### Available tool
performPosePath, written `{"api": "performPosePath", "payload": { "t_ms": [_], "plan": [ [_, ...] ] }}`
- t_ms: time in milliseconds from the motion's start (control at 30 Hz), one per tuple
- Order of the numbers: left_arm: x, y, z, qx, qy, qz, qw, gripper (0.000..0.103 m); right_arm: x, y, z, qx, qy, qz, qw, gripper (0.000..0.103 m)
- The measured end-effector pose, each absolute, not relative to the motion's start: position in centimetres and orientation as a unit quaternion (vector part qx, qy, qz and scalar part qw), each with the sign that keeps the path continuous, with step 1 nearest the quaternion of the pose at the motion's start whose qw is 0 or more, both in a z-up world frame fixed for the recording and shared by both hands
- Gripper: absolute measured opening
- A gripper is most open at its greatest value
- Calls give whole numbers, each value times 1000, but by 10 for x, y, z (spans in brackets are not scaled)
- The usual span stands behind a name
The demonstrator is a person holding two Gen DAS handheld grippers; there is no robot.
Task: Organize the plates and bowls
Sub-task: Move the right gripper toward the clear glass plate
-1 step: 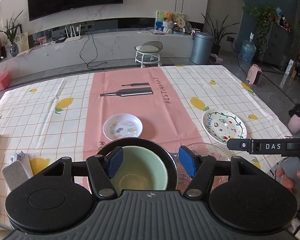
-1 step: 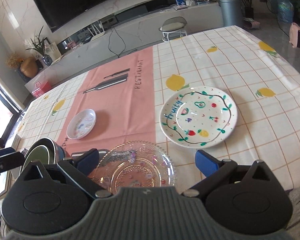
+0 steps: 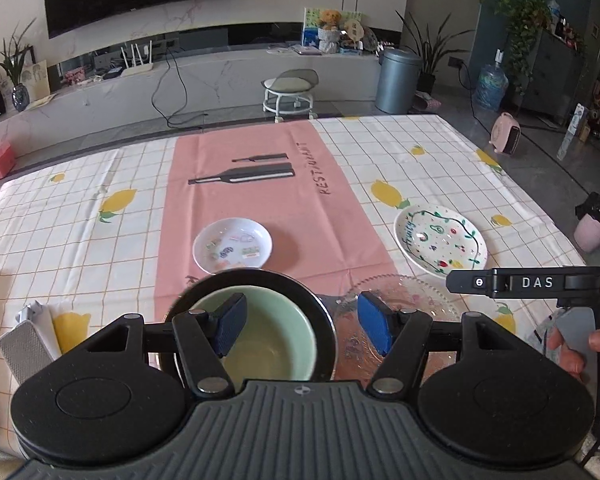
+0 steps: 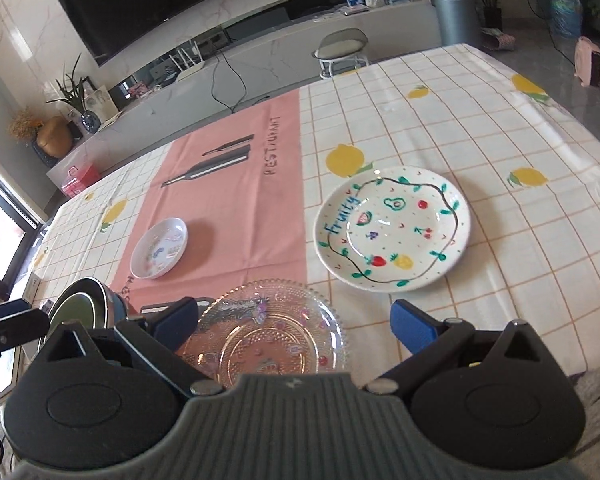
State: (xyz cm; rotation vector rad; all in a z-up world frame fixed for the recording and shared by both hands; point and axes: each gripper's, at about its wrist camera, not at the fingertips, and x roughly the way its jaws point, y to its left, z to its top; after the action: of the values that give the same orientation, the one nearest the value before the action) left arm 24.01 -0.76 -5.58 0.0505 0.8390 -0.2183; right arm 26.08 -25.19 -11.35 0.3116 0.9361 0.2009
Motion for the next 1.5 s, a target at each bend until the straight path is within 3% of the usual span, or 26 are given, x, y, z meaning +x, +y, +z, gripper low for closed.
{"api": "performPosePath", "payload": {
  "t_ms": [67, 167, 233, 467, 567, 633, 1033, 1500],
  "plan": [
    [240, -19, -59, 27, 422, -129, 897, 75, 261, -256, -118, 155, 460, 94, 869, 100],
    [239, -36, -66, 51, 432, -162, 886, 59, 261, -259, -124, 152, 470, 92, 864, 97],
    [236, -51, -74, 77, 451, -176, 871, 53, 261, -264, -127, 169, 469, 85, 863, 83],
    [243, -61, -117, 81, 550, -159, 816, 33, 267, -273, -141, 178, 492, 81, 848, 68],
    [254, -60, -133, 59, 582, -141, 798, 31, 272, -270, -148, 179, 505, 88, 839, 61],
    [256, -62, -138, 55, 586, -129, 798, 22, 275, -269, -152, 177, 514, 86, 835, 56],
    [261, -78, -155, 18, 615, -90, 783, 22, 302, -269, -167, 183, 535, 94, 820, 47],
    [265, -53, -162, -104, 603, -19, 791, 26, 325, -261, -170, 160, 526, 125, 826, 39]
  ]
}}
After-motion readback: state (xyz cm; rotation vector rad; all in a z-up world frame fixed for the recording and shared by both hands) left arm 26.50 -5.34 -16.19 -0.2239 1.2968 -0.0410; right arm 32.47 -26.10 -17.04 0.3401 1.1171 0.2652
